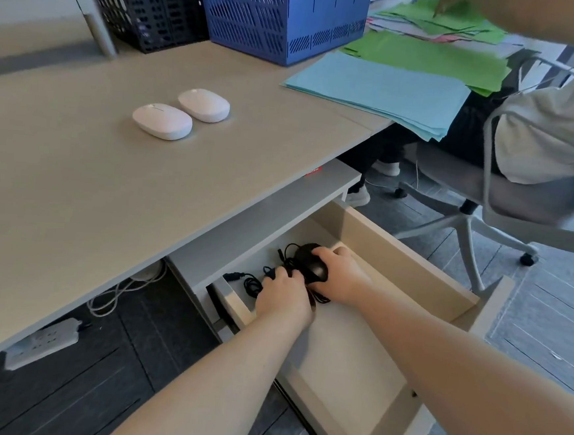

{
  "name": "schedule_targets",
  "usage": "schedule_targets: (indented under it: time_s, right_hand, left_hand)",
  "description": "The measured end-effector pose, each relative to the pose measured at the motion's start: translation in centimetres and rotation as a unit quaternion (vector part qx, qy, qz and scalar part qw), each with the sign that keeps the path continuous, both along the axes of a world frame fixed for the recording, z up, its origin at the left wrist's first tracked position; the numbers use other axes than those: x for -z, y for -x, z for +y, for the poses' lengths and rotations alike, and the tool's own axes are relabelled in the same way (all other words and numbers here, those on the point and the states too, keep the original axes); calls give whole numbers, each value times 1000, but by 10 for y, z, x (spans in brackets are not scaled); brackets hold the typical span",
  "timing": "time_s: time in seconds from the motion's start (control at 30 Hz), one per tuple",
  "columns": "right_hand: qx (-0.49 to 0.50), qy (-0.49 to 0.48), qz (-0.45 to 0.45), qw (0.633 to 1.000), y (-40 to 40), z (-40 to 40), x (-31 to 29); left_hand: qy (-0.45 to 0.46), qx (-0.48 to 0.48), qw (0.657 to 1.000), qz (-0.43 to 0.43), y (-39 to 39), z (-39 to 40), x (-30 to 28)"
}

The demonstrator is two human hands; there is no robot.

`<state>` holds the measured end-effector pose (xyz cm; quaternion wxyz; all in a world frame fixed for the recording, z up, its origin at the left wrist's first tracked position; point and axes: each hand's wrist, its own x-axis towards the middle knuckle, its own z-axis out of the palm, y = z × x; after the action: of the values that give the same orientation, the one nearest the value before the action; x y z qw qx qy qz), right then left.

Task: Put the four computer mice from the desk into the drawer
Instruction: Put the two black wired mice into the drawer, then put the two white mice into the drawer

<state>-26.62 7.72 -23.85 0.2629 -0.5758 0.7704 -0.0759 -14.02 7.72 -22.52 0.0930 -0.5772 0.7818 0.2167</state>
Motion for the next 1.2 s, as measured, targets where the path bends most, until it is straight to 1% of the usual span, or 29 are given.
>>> schedule_targets:
  time_s: [0.13, 0.2, 0.3, 0.37, 0.47, 0.57, 0.63, 0.7, 0.8, 0.87, 0.93, 1.03, 1.13, 1.2]
  right_hand:
    - [-6, 29, 36, 999, 0, 5, -17]
    - [3, 82, 46, 996, 0, 7, -32]
    - [18, 196, 66, 978, -2, 9, -59]
    - [30, 275, 66, 959, -5, 9, -81]
    - [35, 371, 54, 927, -18, 2, -113]
    - [31, 417, 28, 908, -38, -14, -140]
    - [25, 423, 16, 905, -51, -29, -151]
    - [8, 410, 12, 912, -63, -46, -159]
    - [-8, 352, -3, 936, -80, -69, -167]
    - [-15, 322, -6, 946, -89, -86, -168]
    - [-20, 292, -10, 956, -96, -103, -166]
    - [-25, 264, 17, 964, -105, -131, -162]
    - [-18, 265, 24, 964, -111, -158, -161]
    - [-12, 275, 19, 961, -115, -174, -160]
  left_hand:
    - [22, 28, 998, -51, -3, 0, -14]
    - [50, 64, 994, -68, -4, 1, -29]
    - [97, 125, 985, -66, -2, 4, -64]
    - [139, 133, 981, -24, -5, 6, -95]
    - [208, 107, 970, 71, -18, 2, -141]
    - [264, 51, 955, 122, -36, -17, -173]
    - [294, 13, 946, 137, -50, -36, -185]
    - [323, -20, 936, 135, -67, -57, -192]
    - [329, -51, 939, 84, -95, -92, -188]
    - [332, -80, 937, 72, -112, -112, -180]
    - [317, -92, 940, 88, -123, -131, -168]
    - [254, -80, 954, 139, -135, -160, -148]
    - [264, -99, 940, 190, -140, -181, -137]
    - [250, -115, 940, 202, -140, -192, -135]
